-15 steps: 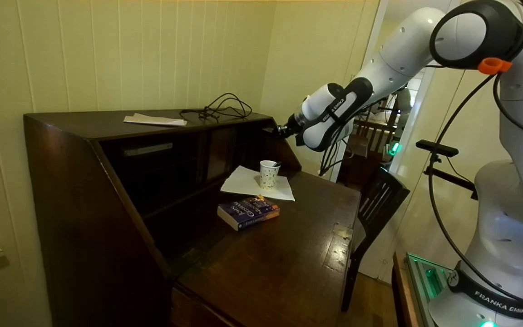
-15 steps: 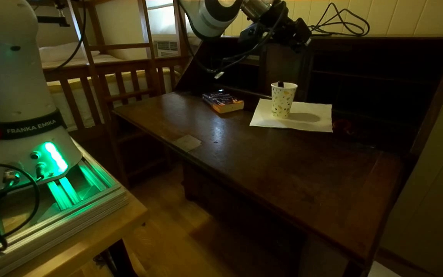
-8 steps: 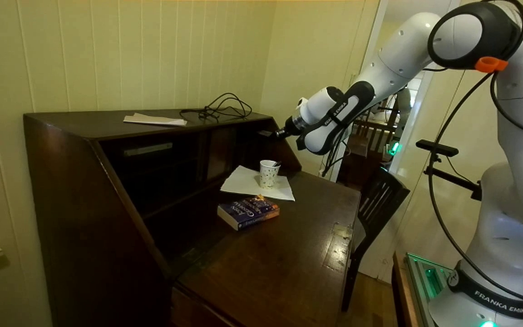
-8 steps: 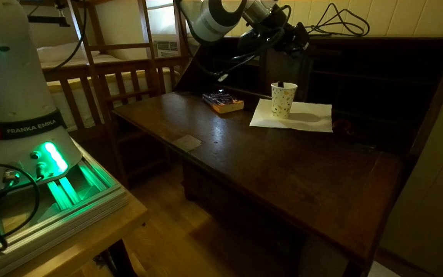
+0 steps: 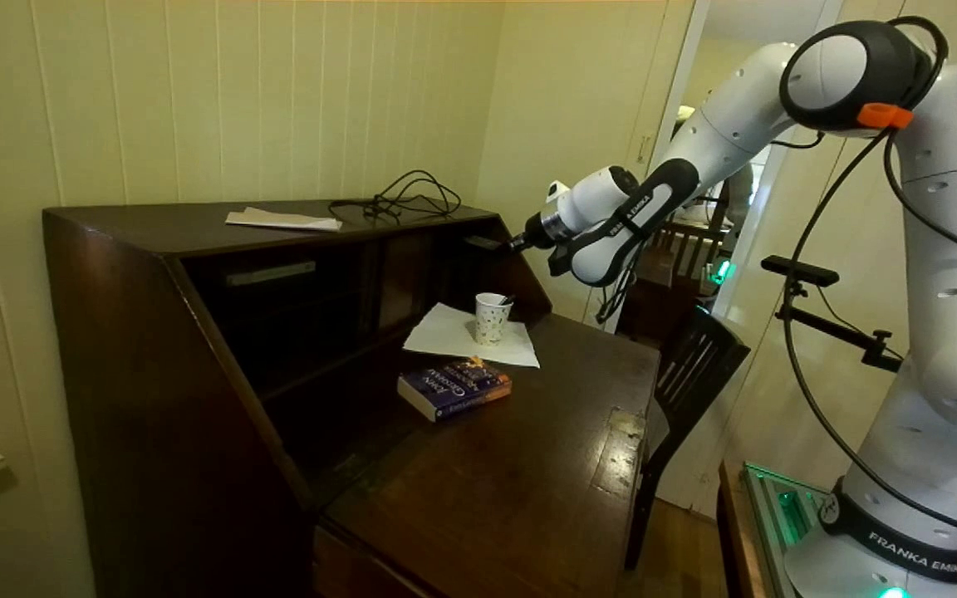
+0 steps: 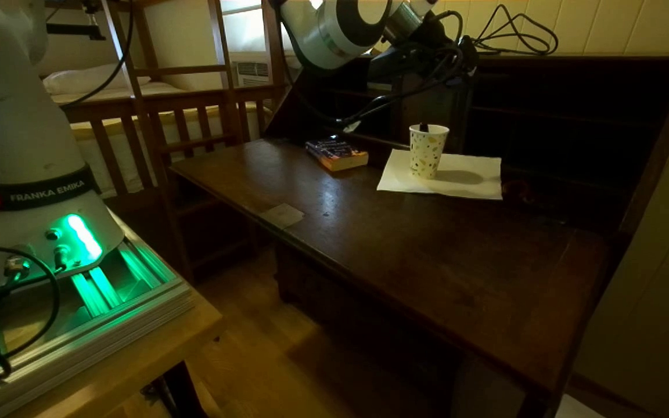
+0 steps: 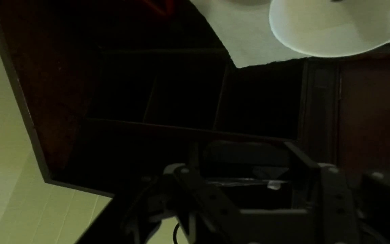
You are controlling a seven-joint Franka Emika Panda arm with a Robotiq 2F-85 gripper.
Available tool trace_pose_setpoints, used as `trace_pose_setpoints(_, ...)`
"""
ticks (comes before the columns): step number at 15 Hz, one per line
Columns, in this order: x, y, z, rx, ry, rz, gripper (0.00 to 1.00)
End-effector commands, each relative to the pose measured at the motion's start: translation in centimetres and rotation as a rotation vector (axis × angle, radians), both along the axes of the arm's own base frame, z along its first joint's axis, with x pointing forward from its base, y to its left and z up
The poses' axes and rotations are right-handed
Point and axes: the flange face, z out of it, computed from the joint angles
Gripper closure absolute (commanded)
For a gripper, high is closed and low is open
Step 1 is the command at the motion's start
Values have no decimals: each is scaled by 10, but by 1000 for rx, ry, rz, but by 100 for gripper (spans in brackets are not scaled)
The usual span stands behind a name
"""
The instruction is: Move the remote control to the bottom shelf on the far right.
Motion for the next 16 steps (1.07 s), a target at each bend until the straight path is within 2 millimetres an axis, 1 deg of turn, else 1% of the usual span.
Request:
trace_pose_setpoints(1,-1,-4,0,4,-3,-6,38)
trace_pose_setpoints(2,-2,-7,-1,6,-5,-10,38)
trace_pose_setpoints(3,-2,-8,-2,7,-5,-12,63)
trace_pose_setpoints(4,5,-9,-1,8,-11,-30,63)
trace_pose_setpoints(5,13,-8,-7,24,9,-28,63)
trace_pose_setpoints(7,21,-10,-16,25,30,-14,63)
trace_pose_setpoints(8,26,-10,-16,32,31,-8,63)
trace_pose_setpoints(10,40,-17,-16,22,5,-14,63)
trace_pose_setpoints(11,46,-22,-12,9,-15,-15,63)
trace_pose_setpoints(14,61,-32,-6,-9,-37,-22,63)
trace_pose_setpoints(16,69,-35,-7,-9,-29,-20,63)
